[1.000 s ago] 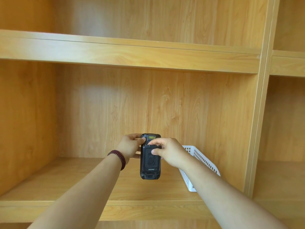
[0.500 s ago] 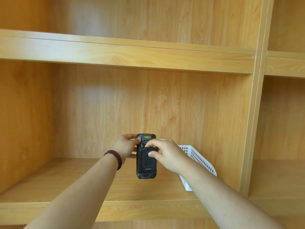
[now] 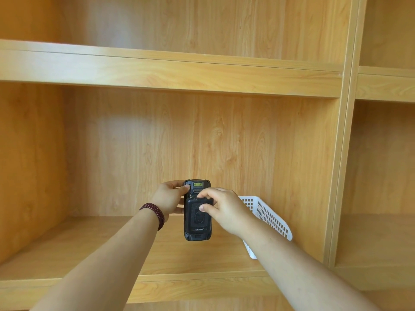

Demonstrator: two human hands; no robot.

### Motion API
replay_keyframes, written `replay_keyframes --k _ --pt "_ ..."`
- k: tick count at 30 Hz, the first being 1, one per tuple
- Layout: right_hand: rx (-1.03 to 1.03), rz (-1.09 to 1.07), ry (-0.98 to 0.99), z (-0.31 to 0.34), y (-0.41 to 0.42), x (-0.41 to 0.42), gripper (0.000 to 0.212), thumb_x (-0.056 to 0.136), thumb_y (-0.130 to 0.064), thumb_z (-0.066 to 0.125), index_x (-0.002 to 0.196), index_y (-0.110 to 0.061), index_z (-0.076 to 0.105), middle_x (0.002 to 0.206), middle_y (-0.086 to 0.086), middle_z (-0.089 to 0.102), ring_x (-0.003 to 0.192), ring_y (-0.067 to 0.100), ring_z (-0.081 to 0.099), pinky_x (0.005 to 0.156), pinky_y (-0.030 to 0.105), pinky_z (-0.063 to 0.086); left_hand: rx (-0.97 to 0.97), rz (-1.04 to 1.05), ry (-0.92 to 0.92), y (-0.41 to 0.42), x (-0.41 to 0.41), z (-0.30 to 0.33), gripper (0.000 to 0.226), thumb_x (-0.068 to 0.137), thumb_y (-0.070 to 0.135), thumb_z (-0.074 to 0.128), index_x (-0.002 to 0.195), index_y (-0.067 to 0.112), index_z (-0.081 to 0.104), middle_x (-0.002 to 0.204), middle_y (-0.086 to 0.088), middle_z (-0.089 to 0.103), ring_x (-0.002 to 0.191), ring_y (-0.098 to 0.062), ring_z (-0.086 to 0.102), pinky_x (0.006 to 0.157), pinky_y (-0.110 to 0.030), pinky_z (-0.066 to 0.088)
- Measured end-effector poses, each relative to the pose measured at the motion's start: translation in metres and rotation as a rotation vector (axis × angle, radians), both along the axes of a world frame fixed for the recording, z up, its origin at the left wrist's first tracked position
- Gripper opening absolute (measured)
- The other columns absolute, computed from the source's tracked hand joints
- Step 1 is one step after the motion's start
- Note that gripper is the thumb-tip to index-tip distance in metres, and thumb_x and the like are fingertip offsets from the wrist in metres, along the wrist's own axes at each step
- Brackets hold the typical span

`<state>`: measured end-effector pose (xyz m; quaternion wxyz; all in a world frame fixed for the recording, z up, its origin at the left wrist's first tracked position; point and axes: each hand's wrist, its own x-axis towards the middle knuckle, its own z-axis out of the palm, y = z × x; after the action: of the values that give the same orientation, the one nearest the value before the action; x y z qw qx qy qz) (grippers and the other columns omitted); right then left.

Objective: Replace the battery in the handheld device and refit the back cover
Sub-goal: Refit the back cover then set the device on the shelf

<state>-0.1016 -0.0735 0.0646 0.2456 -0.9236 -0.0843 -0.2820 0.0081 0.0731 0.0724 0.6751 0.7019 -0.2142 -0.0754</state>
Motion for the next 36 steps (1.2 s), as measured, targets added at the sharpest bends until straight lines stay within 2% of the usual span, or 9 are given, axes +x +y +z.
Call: replay_keyframes --k 10,15,20,22,27,30,32,34,36 --pt "-0.064 0.002 0.022 -0.001 -0.006 0.004 0.024 0.096 -0.024 0.059 0.12 -0.026 0.063 0.11 -0.016 0.056 0.094 0.004 0.052 0.085 0.023 0.044 0.014 -0.013 -0.001 -0.002 0.002 0.002 0.021 0.097 0.016 0.057 0.114 0.008 0.066 0.098 -0.016 0.075 0.081 -0.027 0.073 0.059 -0.036 0.061" --pt "-0.063 -0.021 0.055 -0.002 -0.013 0.012 0.035 0.096 -0.025 0.06 0.131 -0.026 0.061 0.116 -0.013 0.056 0.097 0.006 0.049 0.09 0.028 0.047 0.02 -0.035 0.0 -0.008 -0.001 0.001 0.021 0.098 0.016 0.056 0.114 0.008 0.066 0.098 -0.016 0.075 0.079 -0.025 0.073 0.055 -0.032 0.06" --pt "-0.043 -0.025 0.037 -0.011 -0.021 0.019 0.038 0.095 -0.022 0.061 0.133 -0.021 0.061 0.11 -0.012 0.049 0.094 0.005 0.049 0.081 0.01 0.036 0.02 -0.047 0.003 -0.013 0.0 0.0 0.021 0.097 0.016 0.057 0.115 0.007 0.066 0.096 -0.014 0.074 0.079 -0.025 0.073 0.057 -0.035 0.061" --pt "-0.042 -0.036 0.029 -0.013 -0.023 0.02 0.038 0.095 -0.023 0.061 0.133 -0.021 0.061 0.109 -0.011 0.048 0.094 0.005 0.048 0.079 0.008 0.034 0.02 -0.051 0.003 -0.014 -0.001 -0.001 0.021 0.097 0.015 0.057 0.114 0.007 0.066 0.092 -0.011 0.073 0.075 -0.022 0.072 0.055 -0.033 0.06" --pt "-0.041 -0.061 -0.015 -0.022 -0.023 0.021 0.036 0.095 -0.028 0.062 0.131 -0.025 0.062 0.107 -0.012 0.042 0.097 0.006 0.046 0.087 0.018 0.041 0.023 -0.051 0.007 -0.016 0.002 -0.003 0.023 0.097 0.016 0.058 0.117 0.007 0.065 0.094 -0.012 0.073 0.077 -0.023 0.072 0.056 -0.033 0.059" --pt "0.085 -0.106 -0.085 -0.031 -0.021 0.023 0.032 0.089 -0.029 0.069 0.12 -0.026 0.062 0.11 -0.015 0.043 0.104 0.006 0.048 0.087 0.02 0.04 0.021 -0.061 0.012 -0.016 0.003 -0.005 0.024 0.097 0.016 0.058 0.118 0.007 0.064 0.098 -0.014 0.073 0.078 -0.023 0.072 0.056 -0.033 0.059" --pt "0.249 -0.191 -0.103 -0.035 -0.021 0.027 0.04 0.082 -0.031 0.076 0.116 -0.023 0.057 0.113 -0.014 0.046 0.106 0.006 0.048 0.086 0.02 0.038 0.018 -0.057 0.015 -0.016 0.004 -0.006 0.024 0.097 0.017 0.058 0.118 0.008 0.064 0.101 -0.014 0.073 0.08 -0.023 0.072 0.056 -0.033 0.059" --pt "0.524 -0.208 0.014 -0.038 -0.022 0.03 0.05 0.078 -0.035 0.079 0.119 -0.019 0.055 0.118 -0.01 0.055 0.105 0.008 0.056 0.085 0.023 0.044 0.008 -0.051 0.022 -0.016 0.005 -0.007 0.024 0.097 0.017 0.058 0.118 0.009 0.064 0.101 -0.013 0.074 0.082 -0.023 0.073 0.057 -0.033 0.059" --pt "0.842 -0.065 0.172 -0.042 -0.024 0.033 0.046 0.082 -0.035 0.076 0.12 -0.015 0.06 0.119 0.0 0.068 0.105 0.015 0.066 0.09 0.035 0.055 -0.01 -0.057 0.03 -0.016 0.006 -0.007 0.024 0.097 0.017 0.058 0.119 0.009 0.064 0.1 -0.012 0.074 0.083 -0.024 0.073 0.057 -0.034 0.059"
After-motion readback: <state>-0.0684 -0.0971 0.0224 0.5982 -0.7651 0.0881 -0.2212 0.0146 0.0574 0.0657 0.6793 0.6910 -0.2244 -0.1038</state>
